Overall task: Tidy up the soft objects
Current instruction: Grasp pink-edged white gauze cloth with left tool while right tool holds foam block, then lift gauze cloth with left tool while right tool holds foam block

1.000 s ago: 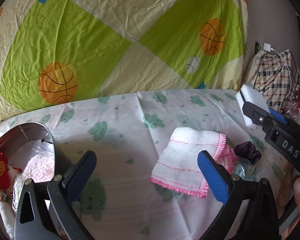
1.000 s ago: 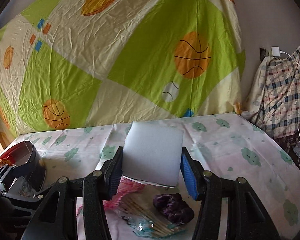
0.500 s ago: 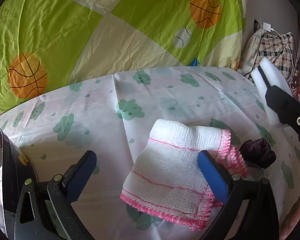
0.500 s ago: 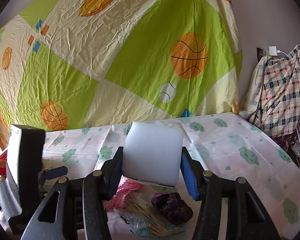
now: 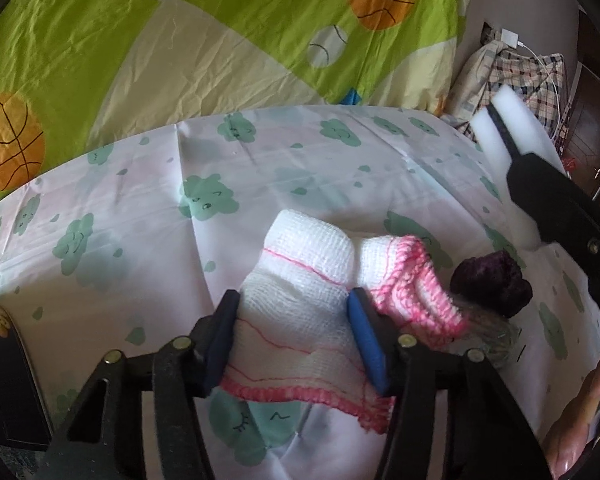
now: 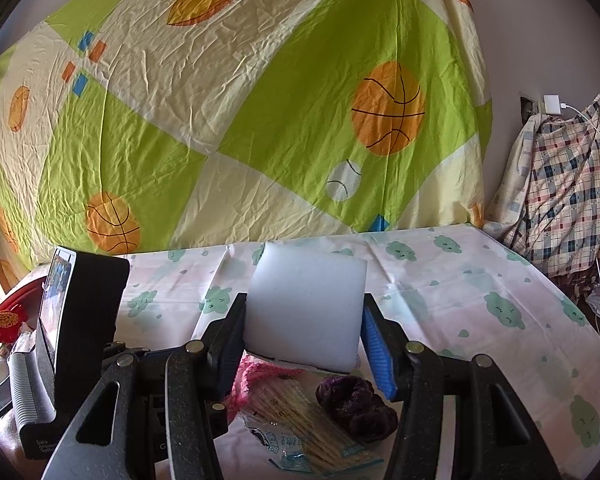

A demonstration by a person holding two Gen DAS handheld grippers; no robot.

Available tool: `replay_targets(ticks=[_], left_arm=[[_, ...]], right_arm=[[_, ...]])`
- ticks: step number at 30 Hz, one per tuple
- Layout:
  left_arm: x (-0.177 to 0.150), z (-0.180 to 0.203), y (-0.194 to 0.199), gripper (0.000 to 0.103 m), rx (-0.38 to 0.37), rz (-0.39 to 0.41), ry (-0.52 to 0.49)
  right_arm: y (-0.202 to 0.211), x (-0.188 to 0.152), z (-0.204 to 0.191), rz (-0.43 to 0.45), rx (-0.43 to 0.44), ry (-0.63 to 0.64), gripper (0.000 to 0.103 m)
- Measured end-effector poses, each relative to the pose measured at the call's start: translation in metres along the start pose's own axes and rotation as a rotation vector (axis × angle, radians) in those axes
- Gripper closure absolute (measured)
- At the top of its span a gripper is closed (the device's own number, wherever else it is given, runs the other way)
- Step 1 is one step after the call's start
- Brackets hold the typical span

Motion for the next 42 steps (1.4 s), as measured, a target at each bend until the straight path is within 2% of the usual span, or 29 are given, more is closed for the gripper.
replay_targets(ticks=[2,4,8,17,23,33,38,42], left_arm=[[-0.002,0.002,0.002,0.071,-0.004,-0.003,-0.012],[-0.004,0.004,0.005,0.08,0.002,0.0,-0.025],[-0.007,0.004,0.014,0.086,0.003,0.017,-0.039],[-0.02,-0.007,0.041,0.087,0.025,0.067,-0.038],[-0.028,-0.019,0.066,0.089,0.021,0.153,-0.006],[-0.034,-0.01,0.099,0.089,0.118,0.313,-0.098],[-0.037,-0.003,0.107,0.089,0.151,0.349,-0.139],[-0.039,-0.003,0.113,0.089,0.161,0.37,-0.128]], right_arm=[[0.0,-0.001,-0.001,-0.001,0.0,0.003,0.047],[0.0,-0.001,-0.001,0.0,0.001,0.003,0.047],[0.003,-0.003,-0.002,0.007,0.013,0.001,0.047],[0.008,-0.005,-0.01,0.029,0.025,0.022,0.047],[0.011,-0.005,-0.008,0.042,0.034,0.011,0.047],[0.018,-0.004,-0.01,0.067,0.052,0.004,0.047],[0.021,-0.005,-0.012,0.071,0.06,0.014,0.047],[0.023,-0.007,-0.015,0.074,0.062,0.023,0.047]])
Point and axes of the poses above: each gripper's, at about its wrist camera, not at the fingertips, and y roughly against the way its jaws point, z to its right, x to its top, the point moved 3 cm from there along -y, roughly the way its jaws point, and after that the axes turned 13 degrees about -x, right-handed, at the moved point
